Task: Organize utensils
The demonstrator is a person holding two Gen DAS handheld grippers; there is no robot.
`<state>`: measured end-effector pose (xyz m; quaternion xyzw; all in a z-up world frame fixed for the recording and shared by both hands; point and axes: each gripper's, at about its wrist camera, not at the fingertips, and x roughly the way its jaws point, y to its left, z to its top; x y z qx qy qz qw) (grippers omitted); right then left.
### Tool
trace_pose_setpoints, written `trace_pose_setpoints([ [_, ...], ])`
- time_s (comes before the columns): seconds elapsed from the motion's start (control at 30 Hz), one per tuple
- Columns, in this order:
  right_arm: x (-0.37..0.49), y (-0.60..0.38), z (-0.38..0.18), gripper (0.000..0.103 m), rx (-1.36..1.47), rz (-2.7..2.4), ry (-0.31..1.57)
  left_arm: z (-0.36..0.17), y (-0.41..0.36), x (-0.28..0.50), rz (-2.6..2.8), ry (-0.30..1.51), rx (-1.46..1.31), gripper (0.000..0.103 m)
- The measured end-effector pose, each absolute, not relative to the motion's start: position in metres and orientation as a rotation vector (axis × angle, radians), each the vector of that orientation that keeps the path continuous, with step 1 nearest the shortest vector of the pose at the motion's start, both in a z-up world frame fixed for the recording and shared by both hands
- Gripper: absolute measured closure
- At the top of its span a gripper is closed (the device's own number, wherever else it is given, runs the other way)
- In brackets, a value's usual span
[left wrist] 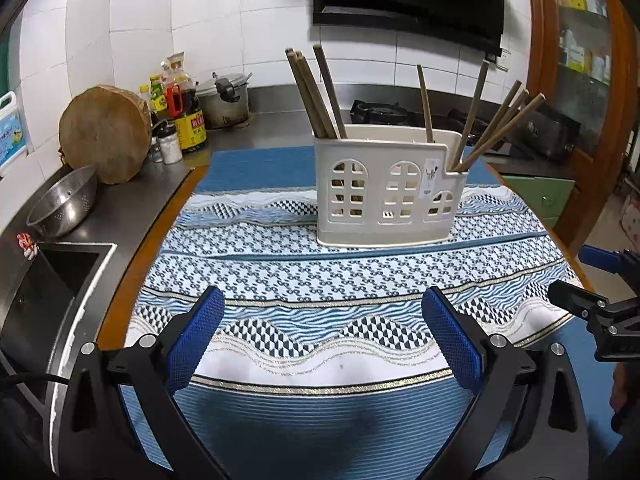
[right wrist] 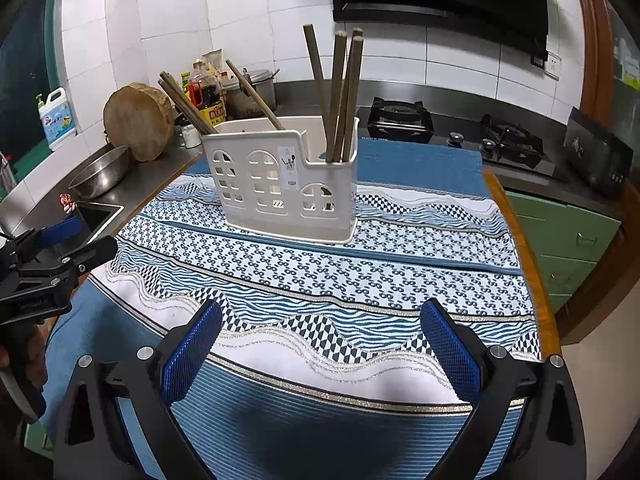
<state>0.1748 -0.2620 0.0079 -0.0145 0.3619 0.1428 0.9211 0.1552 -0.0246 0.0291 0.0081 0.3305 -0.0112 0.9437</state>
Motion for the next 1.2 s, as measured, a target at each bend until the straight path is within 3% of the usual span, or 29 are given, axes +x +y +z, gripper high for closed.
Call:
trace_pose_setpoints([
  [1.2,0.194,-0.271,-0.064,0.007,-0.053,0.214,0.874,-0.042,-0.037,0.178,-0.046,0.795,0.011,0.005],
])
